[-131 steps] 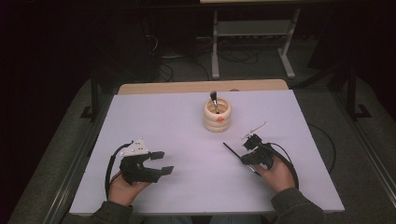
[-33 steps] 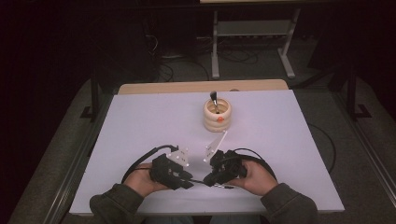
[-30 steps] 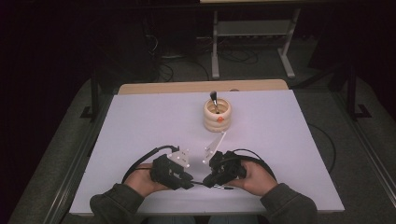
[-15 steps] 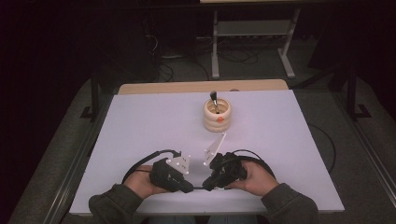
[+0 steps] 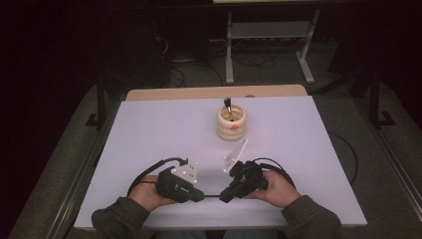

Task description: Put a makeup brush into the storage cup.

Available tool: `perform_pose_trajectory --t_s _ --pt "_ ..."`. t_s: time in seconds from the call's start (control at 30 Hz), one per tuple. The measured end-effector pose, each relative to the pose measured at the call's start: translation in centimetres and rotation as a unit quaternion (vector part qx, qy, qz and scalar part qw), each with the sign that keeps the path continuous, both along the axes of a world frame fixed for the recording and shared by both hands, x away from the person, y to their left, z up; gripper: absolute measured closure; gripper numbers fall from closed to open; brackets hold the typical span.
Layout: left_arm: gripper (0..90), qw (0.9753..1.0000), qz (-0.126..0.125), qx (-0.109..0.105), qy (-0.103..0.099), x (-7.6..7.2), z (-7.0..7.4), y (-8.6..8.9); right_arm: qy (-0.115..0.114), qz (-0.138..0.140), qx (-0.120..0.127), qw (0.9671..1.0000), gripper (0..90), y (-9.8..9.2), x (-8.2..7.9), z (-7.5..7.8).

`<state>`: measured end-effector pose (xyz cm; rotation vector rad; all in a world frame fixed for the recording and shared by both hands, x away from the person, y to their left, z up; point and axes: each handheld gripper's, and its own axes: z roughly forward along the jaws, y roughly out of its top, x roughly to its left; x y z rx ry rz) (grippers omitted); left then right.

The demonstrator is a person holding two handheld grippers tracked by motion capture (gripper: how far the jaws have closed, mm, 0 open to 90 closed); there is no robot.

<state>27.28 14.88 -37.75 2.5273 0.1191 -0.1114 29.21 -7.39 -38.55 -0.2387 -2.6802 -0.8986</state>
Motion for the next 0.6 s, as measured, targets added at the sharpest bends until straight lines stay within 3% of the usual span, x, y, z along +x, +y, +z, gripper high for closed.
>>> perform_pose_trajectory --t_s 0.03,0.1,0.2,0.27,0.4,0.53,0.6 --pt "70.2 1.0 0.003 0.003 0.004 0.1 -0.1 -0.1 -0.006 0.002 -0.003 1.0 84.3 0.1 0.1 0.0" --pt "67.1 0.9999 -0.006 0.015 -0.003 0.2 -0.1 -0.4 -0.013 0.003 -0.018 0.9998 84.3 0.3 0.2 0.2" --pt "68.0 0.9999 0.0 0.015 0.004 -0.1 -0.2 -1.1 -0.03 0.007 -0.057 0.9979 84.3 0.9 0.1 0.6" --pt "72.0 0.9998 -0.006 0.019 0.003 -0.2 -0.2 -1.3 -0.041 0.011 -0.068 0.9968 84.3 1.2 0.0 1.0" --pt "84.4 0.9998 -0.014 0.017 -0.001 -0.7 -0.2 -1.2 -0.041 0.023 -0.047 0.9978 84.2 1.1 -0.3 1.6" --pt "85.4 0.9996 -0.025 0.013 -0.009 -0.7 0.0 -0.9 -0.041 0.019 -0.026 0.9987 84.0 0.7 -0.5 1.5" --pt "85.5 0.9999 -0.013 0.003 -0.008 -0.8 -0.1 -0.7 -0.041 0.012 -0.011 0.999 82.4 0.4 -0.5 1.3"
